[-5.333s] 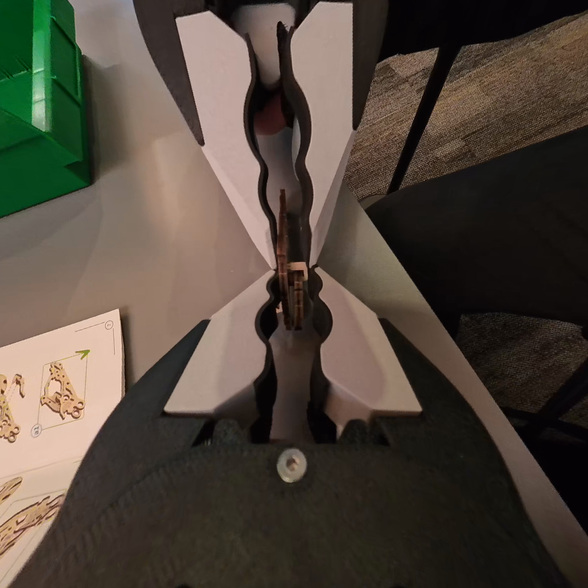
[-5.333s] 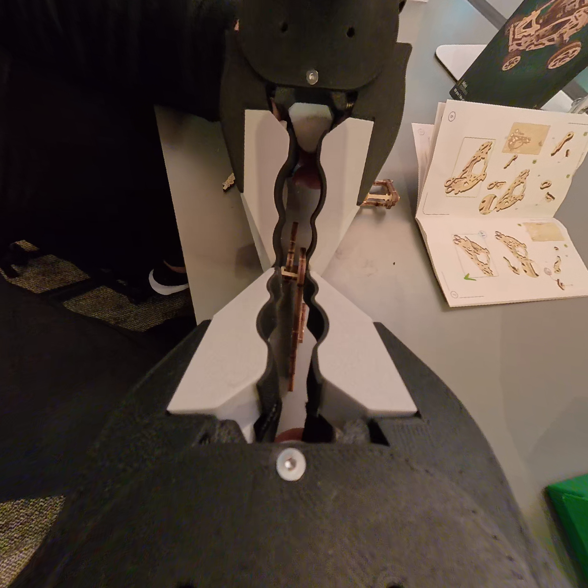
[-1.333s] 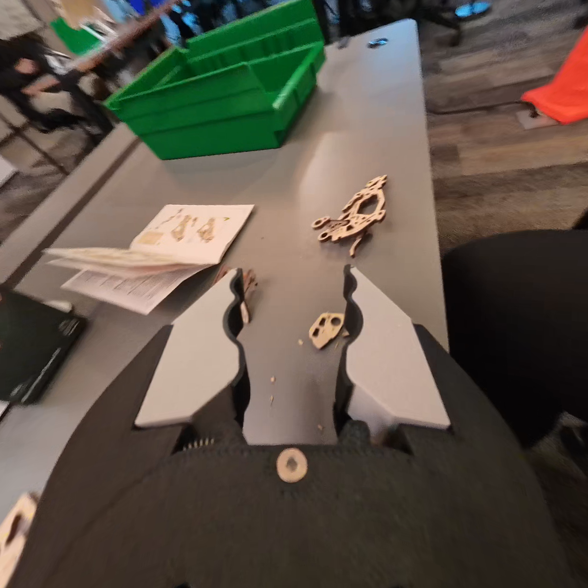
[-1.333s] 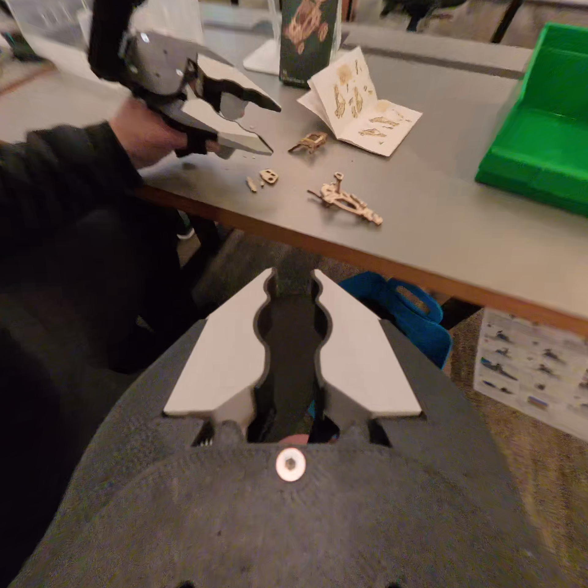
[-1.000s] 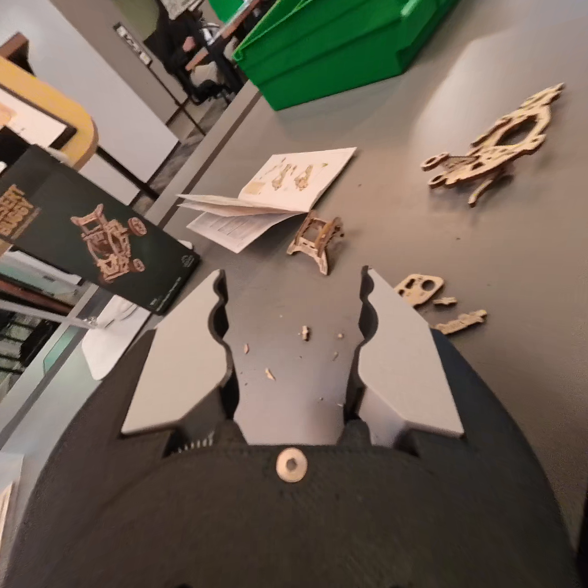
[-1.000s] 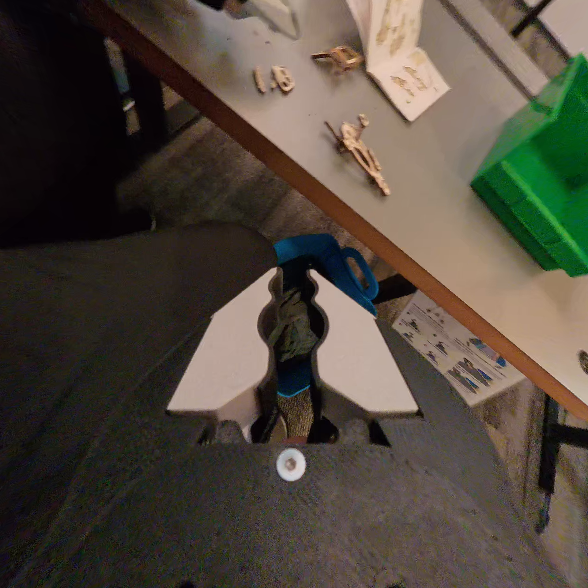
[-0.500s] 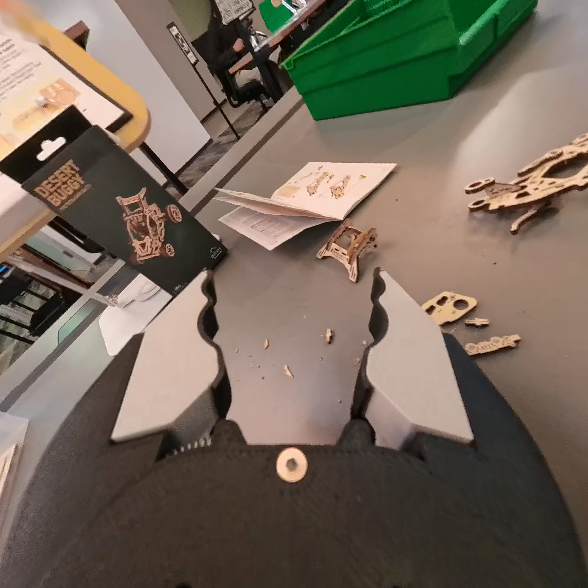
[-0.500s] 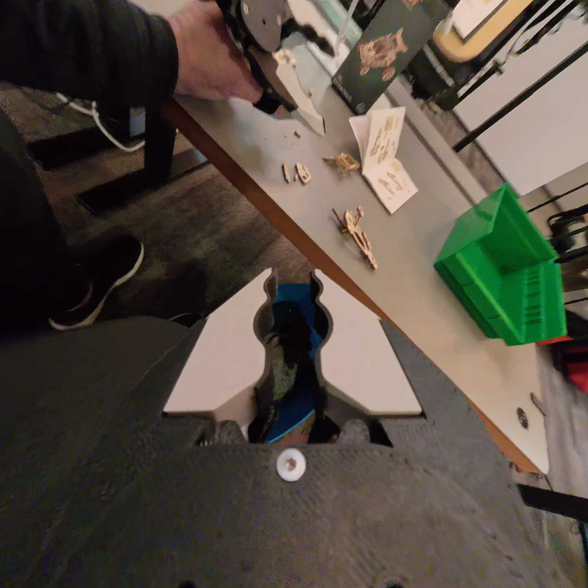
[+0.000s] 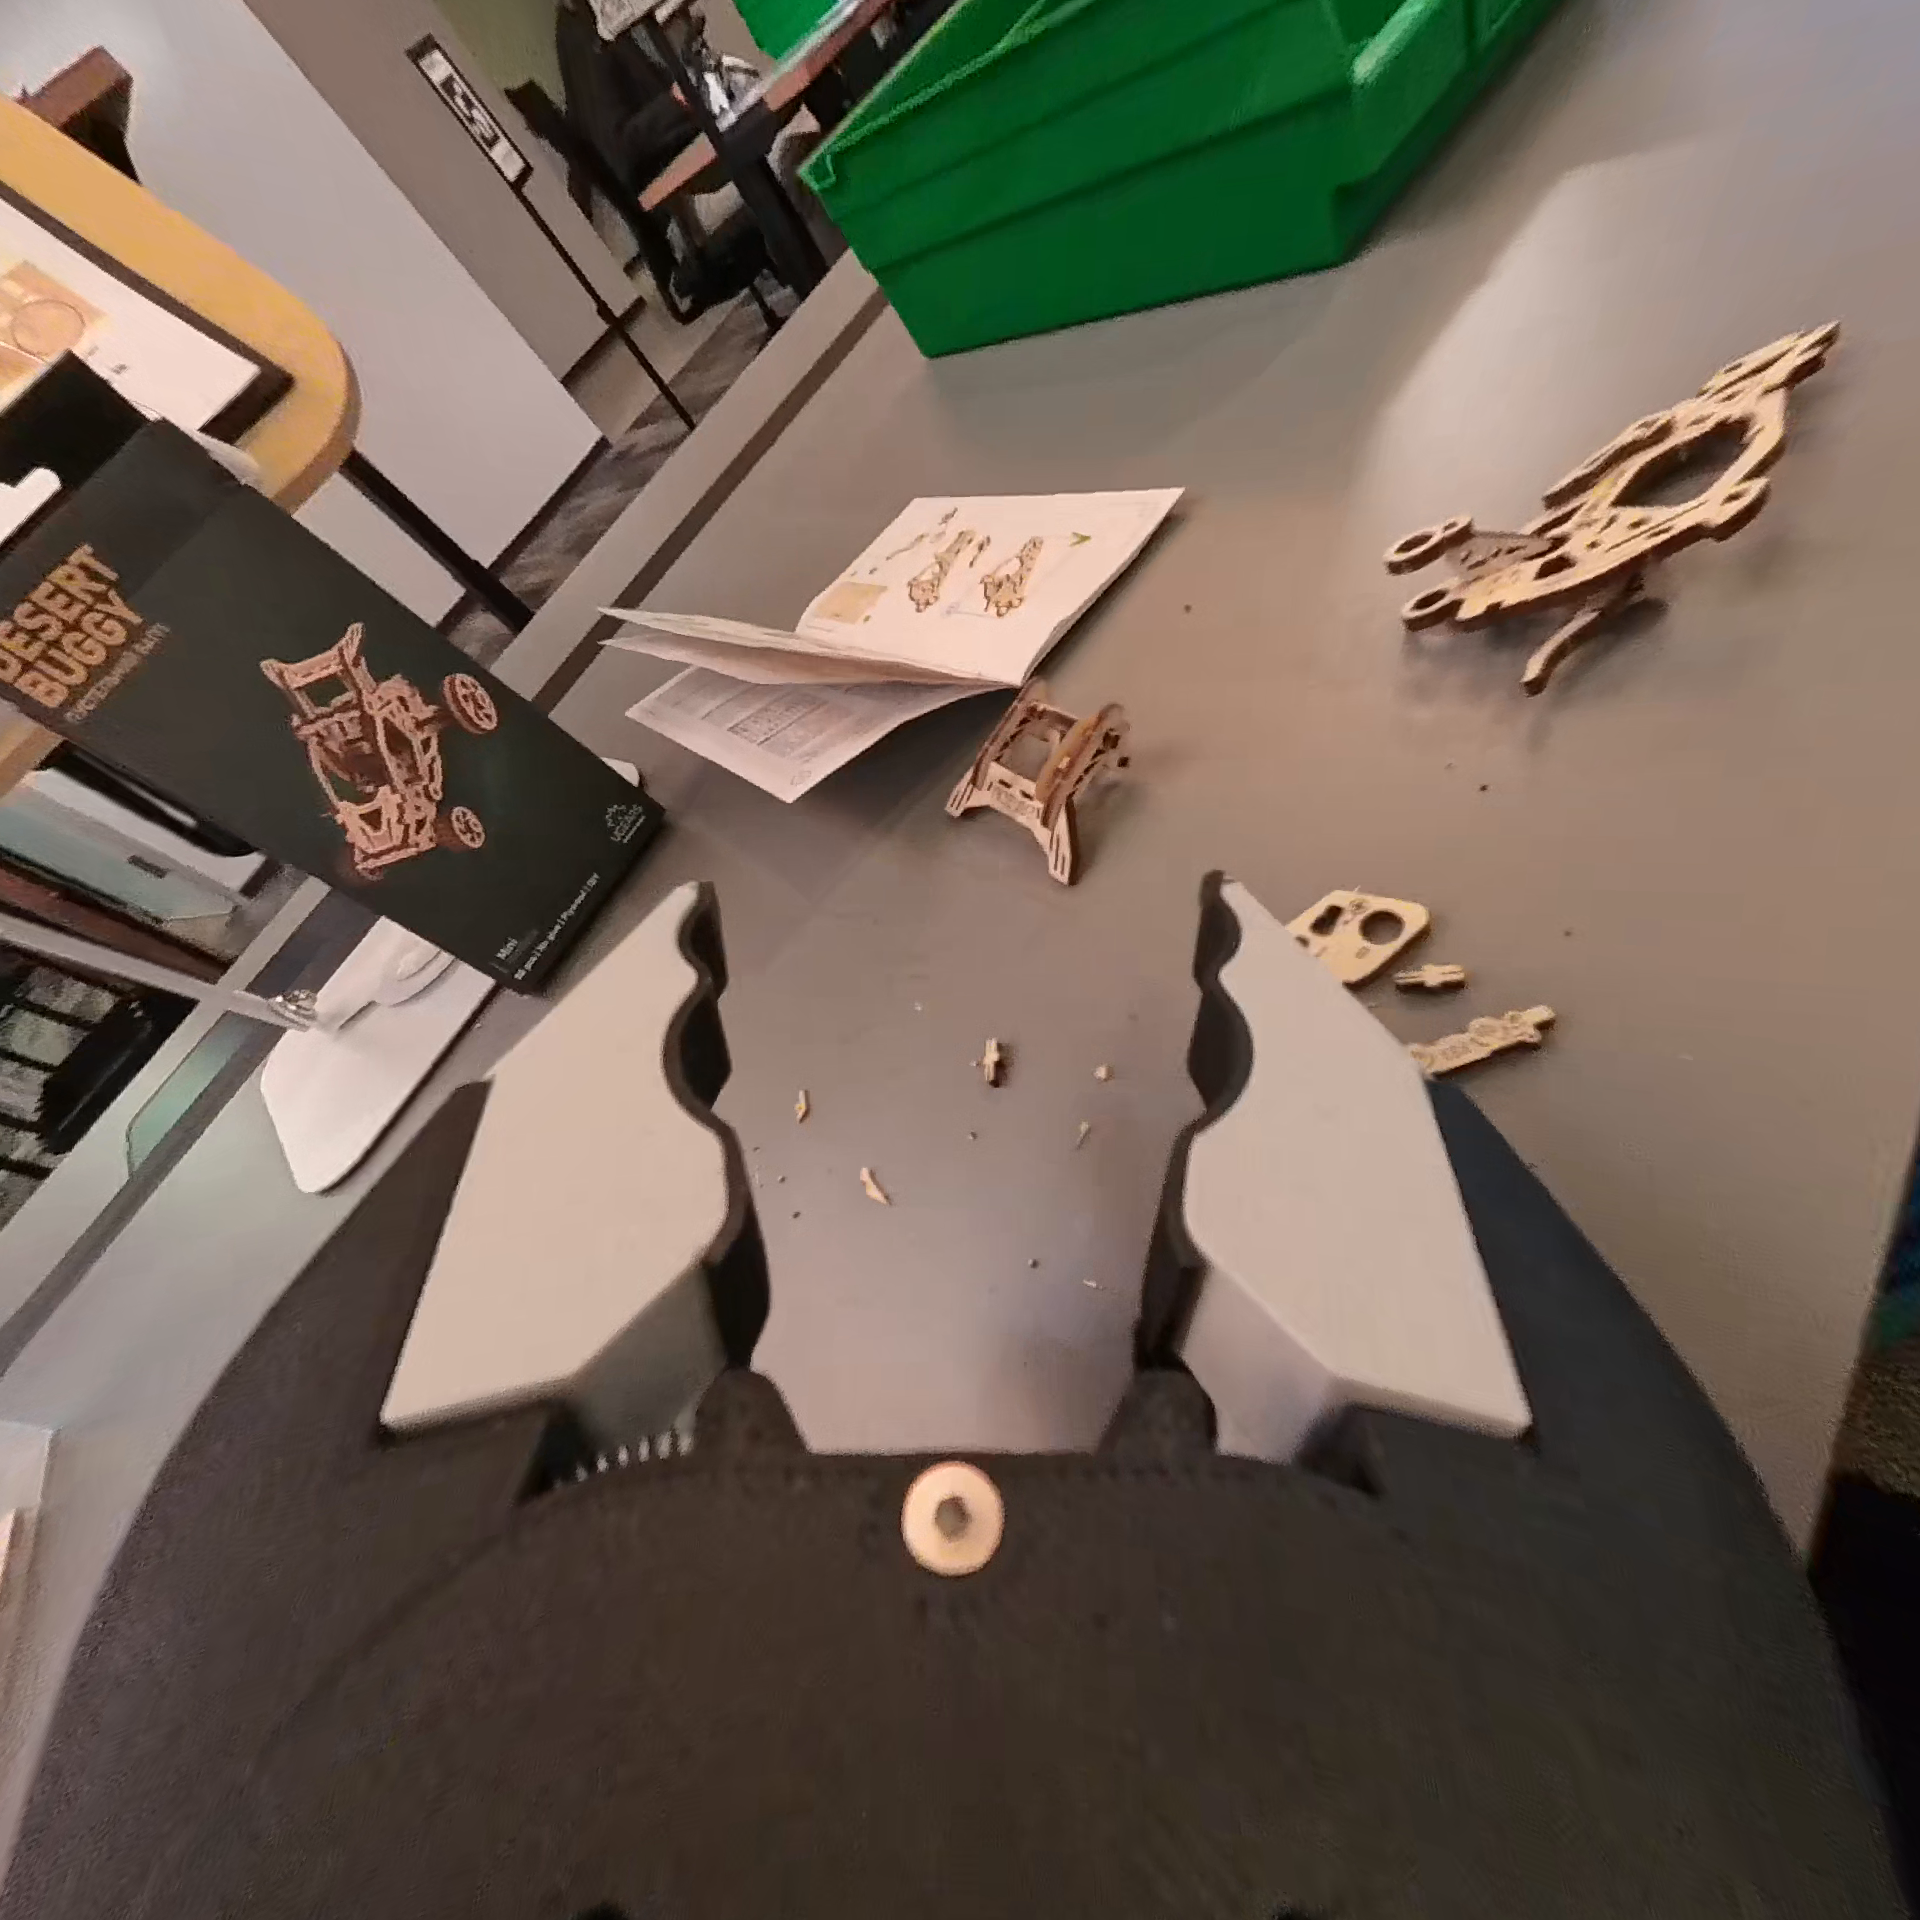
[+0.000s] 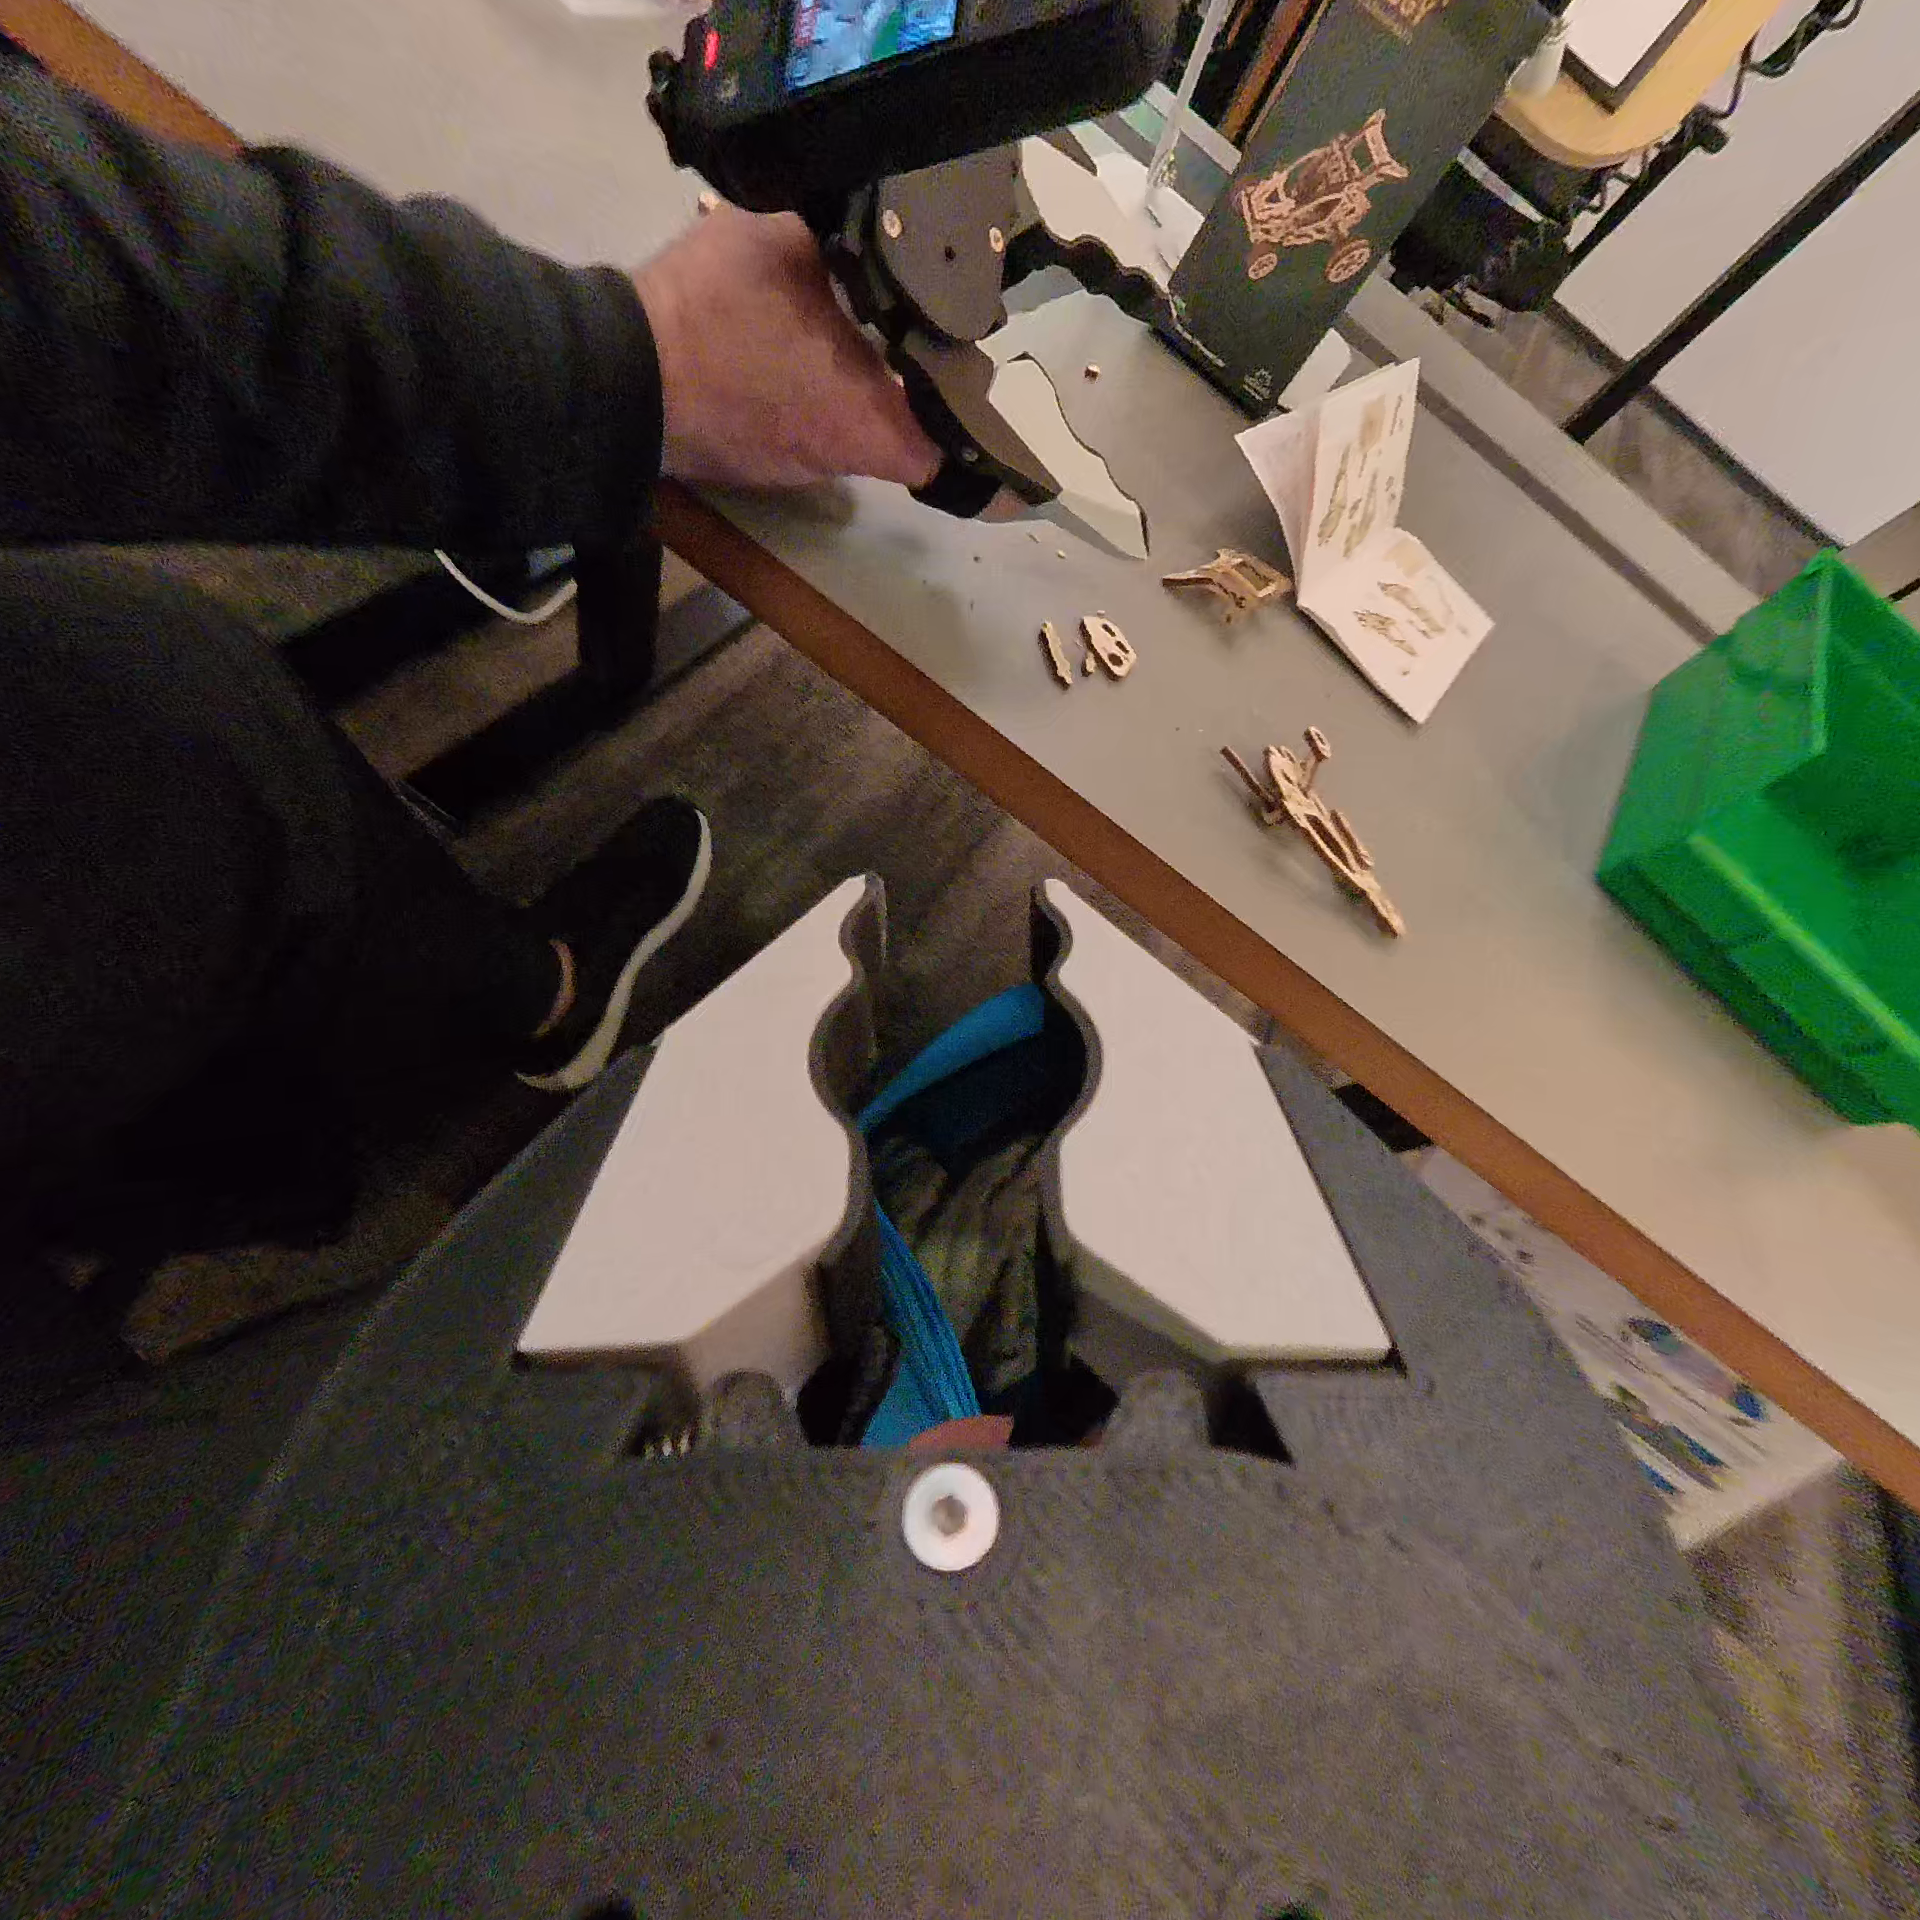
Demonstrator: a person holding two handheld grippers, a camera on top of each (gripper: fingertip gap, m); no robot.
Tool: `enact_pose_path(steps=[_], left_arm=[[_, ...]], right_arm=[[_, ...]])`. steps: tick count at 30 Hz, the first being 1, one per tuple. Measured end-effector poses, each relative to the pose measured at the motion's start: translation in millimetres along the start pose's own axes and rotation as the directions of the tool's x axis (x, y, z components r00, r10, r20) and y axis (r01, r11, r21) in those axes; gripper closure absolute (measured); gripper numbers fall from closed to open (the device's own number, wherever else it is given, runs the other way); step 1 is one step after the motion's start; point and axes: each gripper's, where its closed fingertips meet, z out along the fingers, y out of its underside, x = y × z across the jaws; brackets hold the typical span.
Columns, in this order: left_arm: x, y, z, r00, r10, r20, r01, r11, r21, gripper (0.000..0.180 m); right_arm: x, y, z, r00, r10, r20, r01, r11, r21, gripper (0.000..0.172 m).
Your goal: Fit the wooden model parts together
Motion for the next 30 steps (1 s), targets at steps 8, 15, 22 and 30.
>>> enact_pose_path(steps=[8,15,22,30], left_arm=[[-4,-3,-3,0.997,-0.074,-0.009,0.074,0.997,0.019,0.099],[1,-1,-1,0.999,-0.038,-0.018,0.038,0.999,0.000,0.100],[5,-2,0,0.998,-0.036,-0.043,0.036,0.999,0.004,0.101],[0,-8,-7,0.994,-0.098,-0.052,0.101,0.994,0.053,0.104]], right_arm=[[36,-40,56,0.996,0.065,0.061,-0.071,0.992,0.106,0.147],[85,-82,59,0.999,0.011,-0.048,-0.002,0.981,0.193,0.148],[105,-58,48,0.988,0.137,-0.067,-0.123,0.975,0.187,0.143],[110,-5,51,0.959,0.282,-0.023,-0.278,0.954,0.115,0.139]])
